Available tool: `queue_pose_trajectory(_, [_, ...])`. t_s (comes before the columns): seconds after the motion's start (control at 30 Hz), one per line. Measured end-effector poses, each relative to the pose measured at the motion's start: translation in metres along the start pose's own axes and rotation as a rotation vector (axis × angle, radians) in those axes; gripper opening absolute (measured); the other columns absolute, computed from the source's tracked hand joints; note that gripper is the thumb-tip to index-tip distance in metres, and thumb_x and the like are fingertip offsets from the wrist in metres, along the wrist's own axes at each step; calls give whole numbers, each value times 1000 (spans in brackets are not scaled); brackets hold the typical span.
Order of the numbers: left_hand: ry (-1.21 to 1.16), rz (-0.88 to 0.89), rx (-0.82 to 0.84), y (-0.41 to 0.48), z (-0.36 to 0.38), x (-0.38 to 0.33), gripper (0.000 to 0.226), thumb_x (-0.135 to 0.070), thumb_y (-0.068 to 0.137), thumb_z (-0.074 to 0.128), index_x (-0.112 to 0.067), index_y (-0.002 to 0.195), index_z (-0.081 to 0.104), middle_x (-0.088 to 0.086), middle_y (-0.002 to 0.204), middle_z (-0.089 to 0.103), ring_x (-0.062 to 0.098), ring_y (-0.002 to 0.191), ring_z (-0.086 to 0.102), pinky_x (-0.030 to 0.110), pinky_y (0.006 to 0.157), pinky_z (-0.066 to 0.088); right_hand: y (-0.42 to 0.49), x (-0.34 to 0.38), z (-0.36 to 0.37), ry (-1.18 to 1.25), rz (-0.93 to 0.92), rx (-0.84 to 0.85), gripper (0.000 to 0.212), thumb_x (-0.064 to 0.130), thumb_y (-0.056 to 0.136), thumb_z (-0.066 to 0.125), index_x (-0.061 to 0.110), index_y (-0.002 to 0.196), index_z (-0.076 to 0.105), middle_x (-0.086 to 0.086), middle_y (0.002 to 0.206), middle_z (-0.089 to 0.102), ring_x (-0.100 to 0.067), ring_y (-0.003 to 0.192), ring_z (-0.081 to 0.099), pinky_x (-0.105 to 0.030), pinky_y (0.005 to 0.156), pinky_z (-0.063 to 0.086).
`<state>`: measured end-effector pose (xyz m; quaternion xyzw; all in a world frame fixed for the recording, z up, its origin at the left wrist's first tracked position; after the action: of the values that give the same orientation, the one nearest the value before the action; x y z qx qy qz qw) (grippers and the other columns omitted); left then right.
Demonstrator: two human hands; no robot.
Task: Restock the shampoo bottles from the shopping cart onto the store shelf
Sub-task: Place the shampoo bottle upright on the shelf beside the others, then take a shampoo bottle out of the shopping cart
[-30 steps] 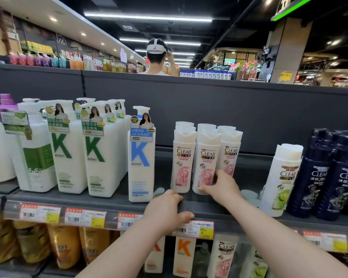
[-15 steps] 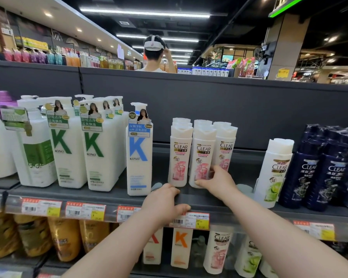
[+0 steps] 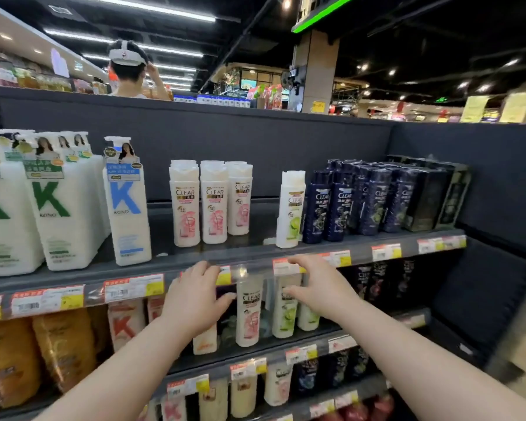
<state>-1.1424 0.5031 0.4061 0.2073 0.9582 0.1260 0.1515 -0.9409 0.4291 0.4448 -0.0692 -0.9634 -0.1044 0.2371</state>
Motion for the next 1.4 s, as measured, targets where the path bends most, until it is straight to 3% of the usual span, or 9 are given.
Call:
queue_pose_trajectory(0.17, [-12,148,193,-50,46,-52,67,-58,88,45,-23,144,30,-2,149,31,16,133,37,30,103,37,-94,-57,-10,-150,189,14,67,40,84,63,29,142,33,2,148,33,-22,135,34,-41,107,36])
queue_pose_trajectory(0.33, [-59,349,359,-81,88,-135,67,-60,87,45,-25,142,32,-4,144,37,17,130,41,32,100,41,-190,-123,-32,-189,459,21,70,43,81,64,28,142,33,1,147,37,-23,133,38,-44,106,38])
queue_pose_trajectory(0.53, [-55,656,427,-107,115,-262,61,-59,86,46,-25,136,39,-4,137,45,17,127,44,32,101,40,-293,-201,-72,-171,764,-56,68,47,80,64,27,140,36,1,141,44,-20,129,42,-32,104,38])
queue_pose_trajectory(0.8, [-18,964,540,-148,170,-466,60,-59,85,48,-25,133,42,-3,133,46,20,125,46,35,99,41,-414,-330,-126,-109,1124,-149,68,41,81,64,30,140,33,-1,145,38,-24,131,40,-39,106,39])
queue_pose_trajectory(1.03, [-53,1079,639,-174,223,-637,67,-61,84,46,-25,139,36,-3,139,42,19,127,43,35,102,38,-485,-446,-197,-161,1250,-113,66,45,85,57,28,143,30,2,147,34,-22,133,37,-34,107,34])
queue_pose_trajectory(1.4, [-138,1045,744,-135,297,-789,66,-53,88,50,-25,144,29,-3,148,34,18,129,41,35,103,37,-471,-596,-262,-238,1272,-53,69,48,84,59,28,143,29,4,148,36,-19,133,38,-35,108,35])
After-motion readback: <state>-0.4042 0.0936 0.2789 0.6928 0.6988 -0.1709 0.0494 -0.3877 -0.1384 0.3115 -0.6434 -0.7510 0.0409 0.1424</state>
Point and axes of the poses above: each hand's wrist, its own y-axis towards the middle knuckle, its own z-axis out of the palm, x = y × z, the point moved 1 cm from there along y, towards the middle knuckle
